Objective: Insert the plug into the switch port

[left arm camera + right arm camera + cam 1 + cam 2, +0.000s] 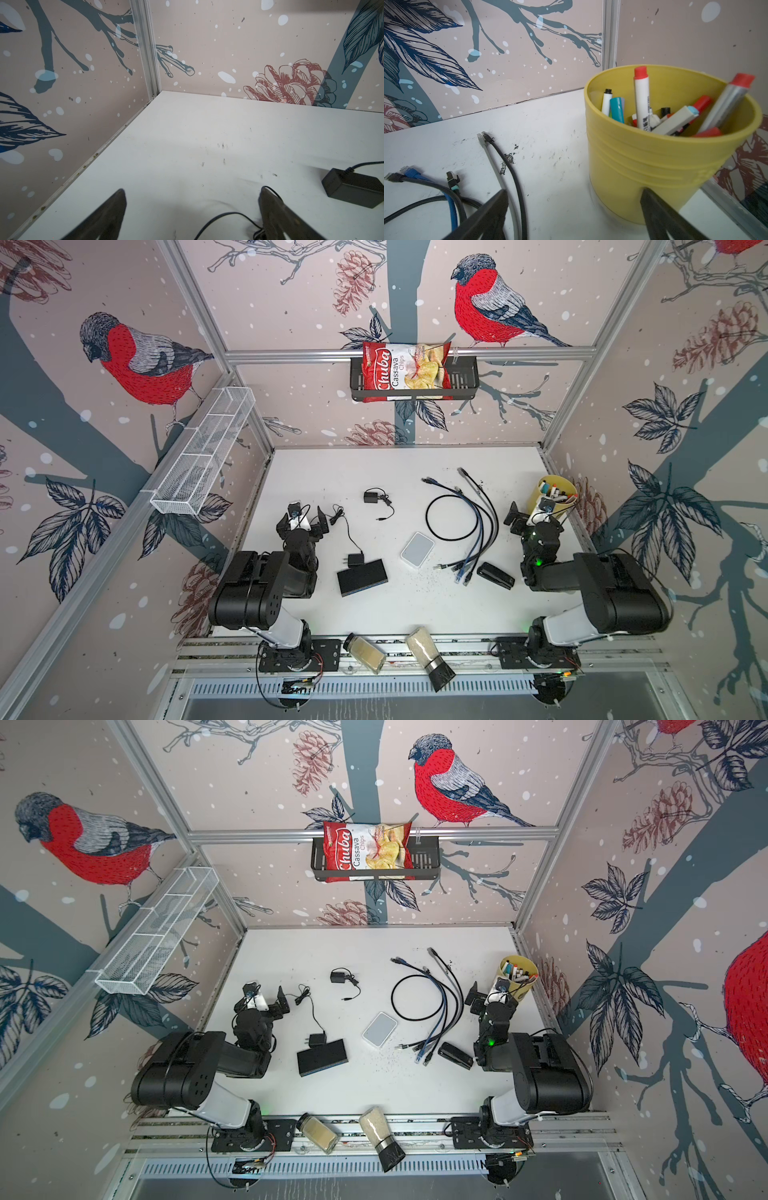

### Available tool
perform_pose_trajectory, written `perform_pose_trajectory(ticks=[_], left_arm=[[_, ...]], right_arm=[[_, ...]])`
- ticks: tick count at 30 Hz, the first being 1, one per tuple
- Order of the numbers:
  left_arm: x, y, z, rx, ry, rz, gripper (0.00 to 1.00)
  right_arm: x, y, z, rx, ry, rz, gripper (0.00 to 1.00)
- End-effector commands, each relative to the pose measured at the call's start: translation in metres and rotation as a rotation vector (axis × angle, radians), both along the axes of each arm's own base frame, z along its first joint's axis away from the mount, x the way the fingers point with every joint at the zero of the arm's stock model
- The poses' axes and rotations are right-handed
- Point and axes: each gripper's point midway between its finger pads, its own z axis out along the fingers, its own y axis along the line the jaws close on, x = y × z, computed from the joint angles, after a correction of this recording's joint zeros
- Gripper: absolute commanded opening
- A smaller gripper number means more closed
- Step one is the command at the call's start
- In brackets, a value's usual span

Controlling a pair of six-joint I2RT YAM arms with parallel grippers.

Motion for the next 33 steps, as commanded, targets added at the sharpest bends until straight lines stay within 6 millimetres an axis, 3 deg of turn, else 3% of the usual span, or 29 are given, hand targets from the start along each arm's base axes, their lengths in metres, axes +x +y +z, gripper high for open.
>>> perform_pose_trajectory(ticks=[1, 22, 29, 33], left_arm=[[0.001, 0.001, 0.012, -0.007, -0.050, 0.004, 0.98], [0.001, 0.001, 0.012, -0.007, -0.049, 0.004, 0.98], [-0.002, 0.001, 0.025, -0.008, -0.046, 0.009, 0.98], [0.005, 0.002, 0.036, -0.054, 0.011, 0.027, 0.97]], right_arm=[[0.000, -0.001, 0.003, 0.003, -0.012, -0.005, 1.00], [0.000, 0.000, 0.004, 0.004, -0.016, -0.004, 1.00], [0.017, -0.001, 0.016, 0.012, 0.101, -0.017, 1.00], [0.026, 0.003, 0.023, 0.113, 0.173, -0.021, 1.00]])
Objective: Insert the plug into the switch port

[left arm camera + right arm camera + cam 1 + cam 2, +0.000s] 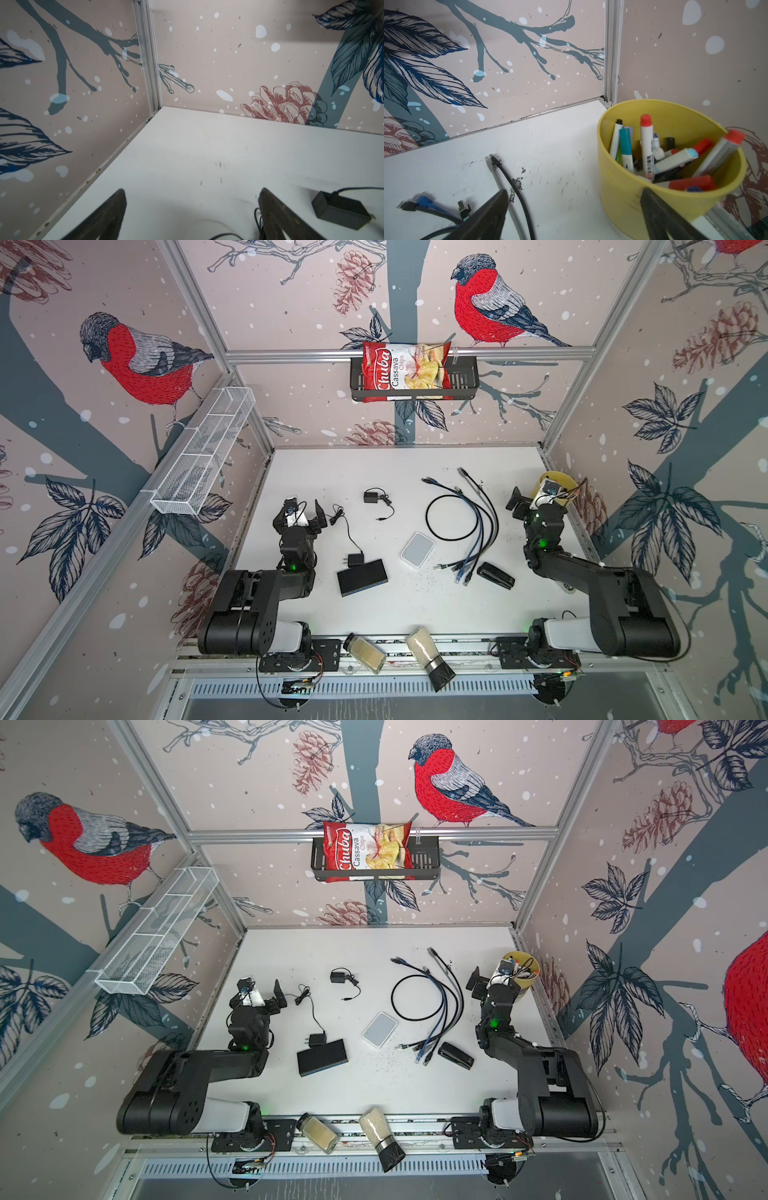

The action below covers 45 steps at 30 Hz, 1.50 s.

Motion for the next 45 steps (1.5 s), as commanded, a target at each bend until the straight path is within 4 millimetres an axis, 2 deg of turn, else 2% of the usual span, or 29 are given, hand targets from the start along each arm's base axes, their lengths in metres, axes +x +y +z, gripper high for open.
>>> perform_pose_trajectory(ticks=[1, 3, 7, 10, 11, 14, 19, 24, 33, 35, 45], left_arm=[[0.002, 0.005, -0.008, -0.056, 0.103, 0.041, 0.97], [0.002, 0.009, 0.001, -0.074, 0.115, 0.071, 0.97], [-0.003, 0.013, 0.020, -0.125, 0.116, 0.127, 0.97], [-0.008, 0.006, 0.025, -0.188, 0.144, 0.126, 0.97], [-0.009, 0.001, 0.024, -0.202, 0.163, 0.111, 0.97], [-0.012, -0.018, 0.020, -0.244, 0.214, 0.058, 0.97], [-0.022, -0.049, 0.006, -0.323, 0.309, -0.063, 0.97], [-0.037, -0.071, -0.004, -0.383, 0.364, -0.162, 0.97], [-0.053, -0.110, -0.006, -0.452, 0.387, -0.312, 0.97], [-0.053, -0.117, -0.007, -0.457, 0.395, -0.326, 0.97], [-0.041, -0.150, -0.020, -0.403, 0.466, -0.357, 0.94]], right_arm=[[-0.001, 0.003, -0.022, 0.108, 0.170, -0.016, 1.00], [0.002, 0.010, -0.020, 0.151, 0.211, 0.005, 0.99], [0.002, 0.025, -0.003, 0.218, 0.203, 0.047, 1.00], [-0.002, 0.034, 0.006, 0.251, 0.200, 0.061, 1.00], [-0.004, 0.038, 0.016, 0.260, 0.183, 0.074, 0.99], [-0.007, 0.054, 0.025, 0.269, 0.207, 0.119, 1.00], [-0.011, 0.085, 0.031, 0.270, 0.301, 0.226, 0.99], [-0.019, 0.111, 0.035, 0.270, 0.342, 0.296, 1.00], [-0.035, 0.155, 0.012, 0.279, 0.433, 0.383, 0.97], [-0.035, 0.166, 0.000, 0.276, 0.471, 0.399, 0.96], [-0.034, 0.222, -0.017, 0.262, 0.525, 0.525, 0.87]])
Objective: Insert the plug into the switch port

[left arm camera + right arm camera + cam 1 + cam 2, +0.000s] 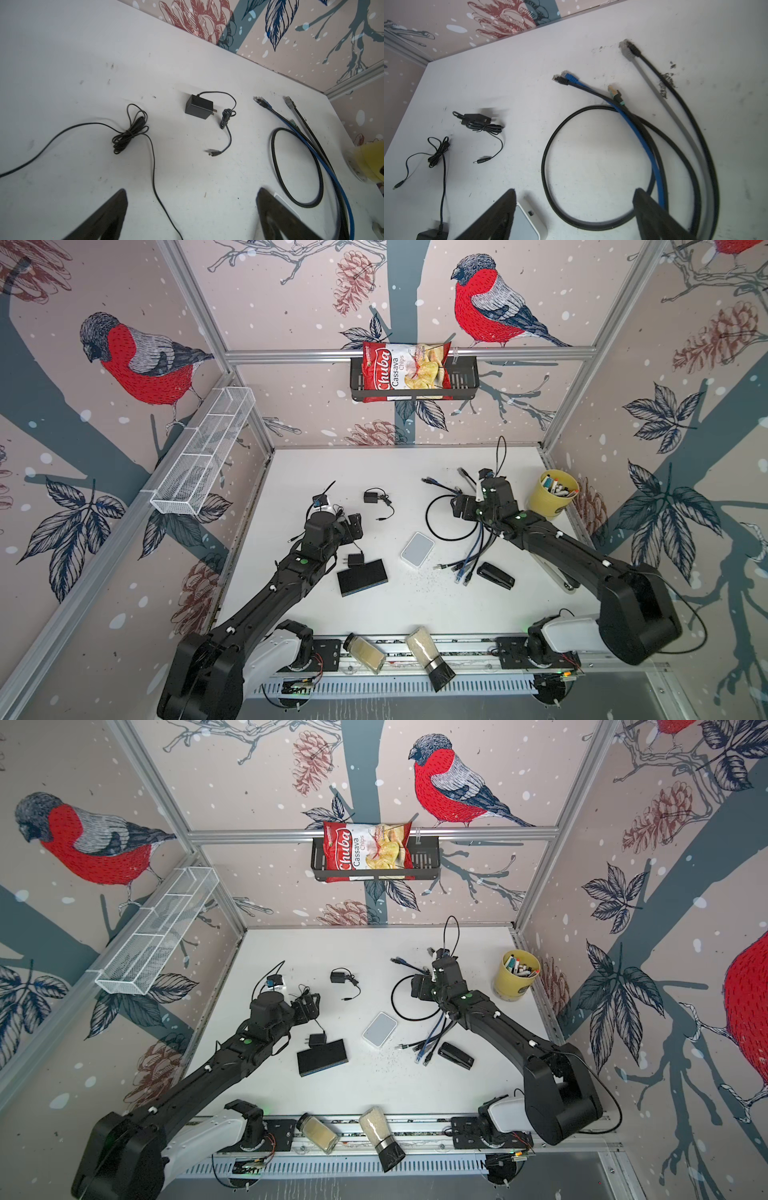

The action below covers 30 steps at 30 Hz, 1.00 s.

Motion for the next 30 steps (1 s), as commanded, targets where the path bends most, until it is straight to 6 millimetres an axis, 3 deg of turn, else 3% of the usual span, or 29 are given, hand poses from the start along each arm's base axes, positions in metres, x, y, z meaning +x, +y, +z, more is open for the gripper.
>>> perform_pose_trajectory(ticks=[1, 11, 21, 26, 27, 30], left_arm=[[0.010, -0.009, 0.006, 0.034, -0.023, 0.001, 0.94], [0.019, -0.049, -0.026, 0.323, 0.104, -0.148, 0.92], [0.032, -0.087, -0.061, 0.394, 0.208, -0.348, 0.91], [0.042, -0.098, -0.075, 0.435, 0.266, -0.404, 0.75], [0.041, -0.095, -0.083, 0.452, 0.292, -0.399, 0.74], [0.051, -0.101, -0.083, 0.462, 0.294, -0.404, 0.74]], right_arm=[[0.006, 0.015, 0.004, 0.044, -0.011, 0.026, 0.87], [0.007, 0.025, -0.003, 0.038, 0.005, 0.058, 0.83], [0.014, 0.022, 0.000, 0.005, -0.002, 0.061, 0.83], [0.015, 0.022, 0.002, 0.003, -0.003, 0.062, 0.83], [0.015, 0.022, 0.001, 0.003, -0.002, 0.064, 0.83], [0.016, 0.019, 0.001, 0.000, -0.002, 0.059, 0.83]])
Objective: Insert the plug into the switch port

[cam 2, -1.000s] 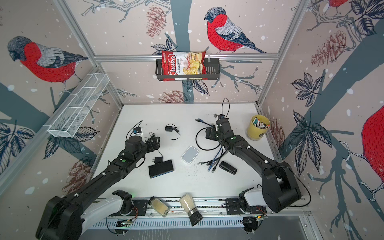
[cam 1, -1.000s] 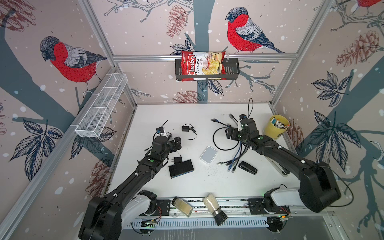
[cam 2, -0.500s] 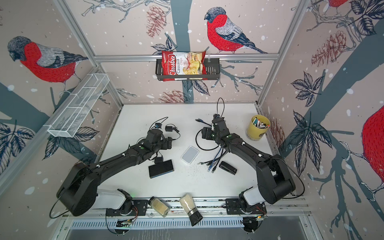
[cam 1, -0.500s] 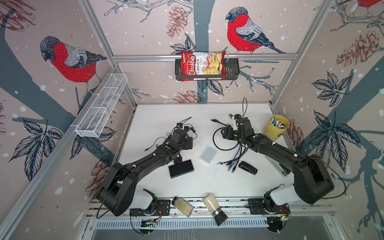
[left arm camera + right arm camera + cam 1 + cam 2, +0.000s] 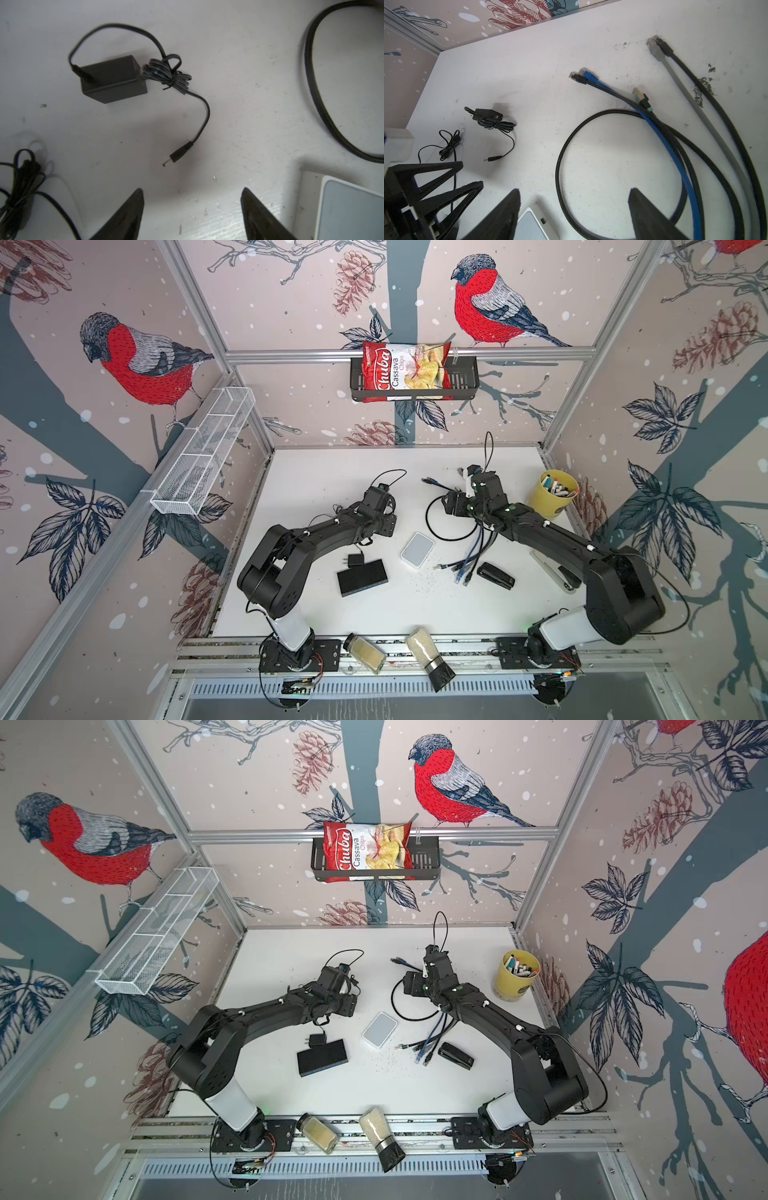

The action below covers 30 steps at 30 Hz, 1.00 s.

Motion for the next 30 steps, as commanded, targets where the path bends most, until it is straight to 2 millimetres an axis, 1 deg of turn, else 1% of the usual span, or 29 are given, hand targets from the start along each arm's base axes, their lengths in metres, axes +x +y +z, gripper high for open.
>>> perform_pose_trajectory(ticks=[1, 5, 8, 12, 13, 17, 23, 30], left_arm=[[0.002, -0.001, -0.003, 0.035, 0.022, -0.026, 0.74], [0.008, -0.002, -0.006, 0.056, 0.027, -0.031, 0.74], [0.011, -0.004, -0.010, 0.065, 0.047, -0.037, 0.70], [0.015, -0.001, -0.019, 0.073, 0.081, -0.029, 0.56], [0.016, 0.000, -0.022, 0.073, 0.090, -0.027, 0.52], [0.018, 0.006, -0.027, 0.069, 0.106, -0.019, 0.43], [0.022, 0.012, -0.028, 0.070, 0.112, -0.031, 0.42], [0.024, 0.013, -0.030, 0.084, 0.130, -0.062, 0.33]], right_arm=[[0.003, -0.002, 0.001, -0.013, -0.010, 0.000, 0.83], [0.003, -0.004, -0.001, -0.015, -0.003, 0.000, 0.82], [0.003, -0.005, -0.003, -0.017, 0.002, 0.003, 0.82], [0.003, -0.006, -0.007, -0.019, 0.011, 0.001, 0.82], [0.003, -0.006, -0.008, -0.019, 0.014, 0.002, 0.82], [0.003, -0.005, -0.012, -0.016, 0.024, 0.007, 0.82], [0.004, -0.002, -0.014, -0.012, 0.032, 0.014, 0.81], [0.004, -0.002, -0.016, -0.013, 0.038, 0.016, 0.81]])
